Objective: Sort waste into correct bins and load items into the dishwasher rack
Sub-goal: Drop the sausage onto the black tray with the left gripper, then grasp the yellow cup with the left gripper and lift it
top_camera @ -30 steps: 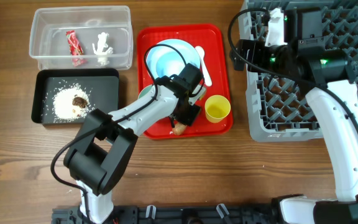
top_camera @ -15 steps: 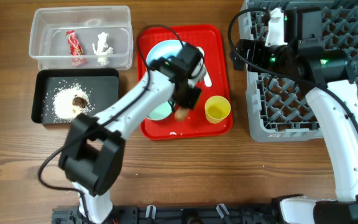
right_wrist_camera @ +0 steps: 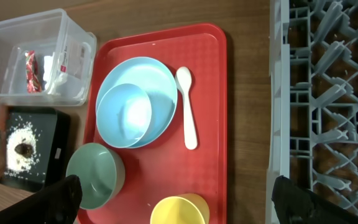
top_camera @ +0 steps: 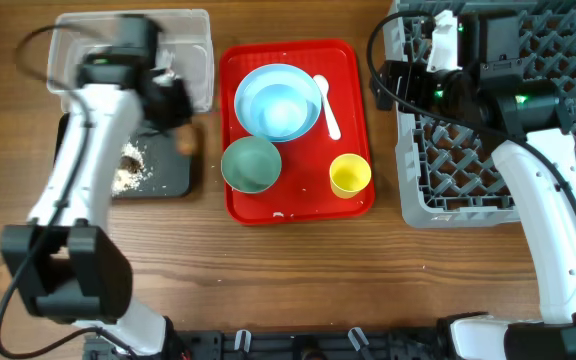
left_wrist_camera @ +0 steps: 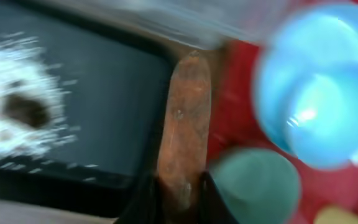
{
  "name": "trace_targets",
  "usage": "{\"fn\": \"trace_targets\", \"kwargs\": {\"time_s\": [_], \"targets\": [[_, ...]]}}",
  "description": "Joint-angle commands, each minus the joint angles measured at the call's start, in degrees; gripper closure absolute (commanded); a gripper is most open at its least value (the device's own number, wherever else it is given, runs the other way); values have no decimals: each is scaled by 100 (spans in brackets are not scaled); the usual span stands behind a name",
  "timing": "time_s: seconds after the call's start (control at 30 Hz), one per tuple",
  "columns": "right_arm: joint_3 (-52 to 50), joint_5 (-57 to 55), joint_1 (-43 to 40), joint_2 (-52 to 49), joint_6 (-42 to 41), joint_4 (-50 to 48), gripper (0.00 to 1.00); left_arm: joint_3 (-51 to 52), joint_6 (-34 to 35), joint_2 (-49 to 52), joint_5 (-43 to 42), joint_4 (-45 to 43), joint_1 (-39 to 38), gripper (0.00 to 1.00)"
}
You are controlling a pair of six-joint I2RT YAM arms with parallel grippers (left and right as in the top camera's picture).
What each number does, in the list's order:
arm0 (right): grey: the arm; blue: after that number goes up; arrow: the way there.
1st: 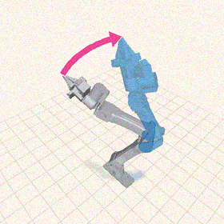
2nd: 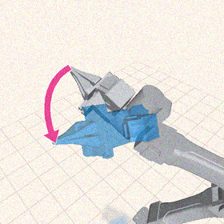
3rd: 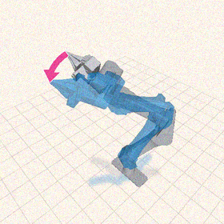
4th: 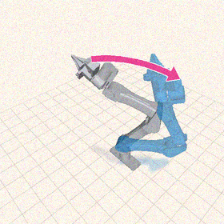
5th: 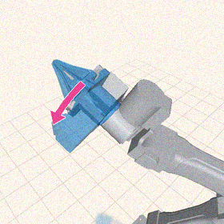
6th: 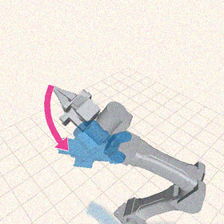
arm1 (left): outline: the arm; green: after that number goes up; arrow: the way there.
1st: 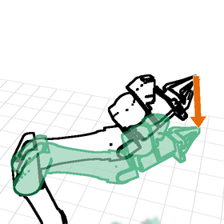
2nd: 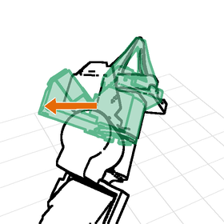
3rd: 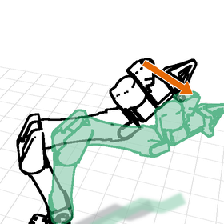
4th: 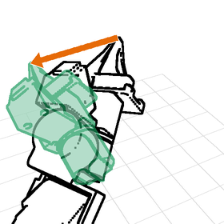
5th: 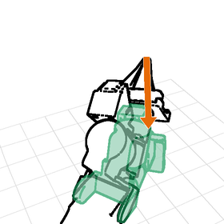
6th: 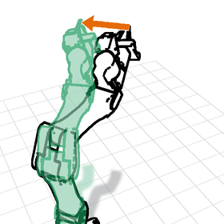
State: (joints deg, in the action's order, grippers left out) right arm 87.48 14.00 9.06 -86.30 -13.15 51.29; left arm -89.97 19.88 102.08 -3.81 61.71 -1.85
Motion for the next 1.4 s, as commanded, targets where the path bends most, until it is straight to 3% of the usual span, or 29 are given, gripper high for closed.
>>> {"fn": "trace_targets", "kwargs": {"time_s": [0.0, 0.1, 0.23, 0.33, 0.47, 0.6, 0.7, 0.83, 1.03, 1.37], "targets": [[90, -74, -7, -39, 118, -48, 0, 518, 662, -81, 256, -17, 584, 96], [90, -76, -7, -39, 120, -61, 0, 1165, 1014, -81, 531, -581, 861, 95], [90, -74, -7, -39, 162, -68, 0, 2199, 1453, -81, 732, -2116, 938, 95], [90, -72, -7, -39, 162, -42, 0, 2564, 1554, -81, 737, -2583, 938, 88], [90, -74, -7, -39, 162, -28, 0, 2590, 1530, -83, 739, -2586, 938, 60], [90, -72, -7, -39, 162, -31, 0, 2549, 1521, -111, 730, -2524, 938, 50], [90, -72, -7, -39, 236, -39, 0, 2253, 1480, -280, 667, -2037, 938, 48], [90, -72, -7, -39, 251, -79, 0, 1650, 802, -835, 153, -1574, 890, 46], [90, -72, -7, -39, 251, -138, 0, 1401, -389, -1602, -817, -1731, 101, 31], [90, -72, -7, -39, 249, -140, 0, 1405, -883, -957, -870, -1956, -1910, 32]]}}
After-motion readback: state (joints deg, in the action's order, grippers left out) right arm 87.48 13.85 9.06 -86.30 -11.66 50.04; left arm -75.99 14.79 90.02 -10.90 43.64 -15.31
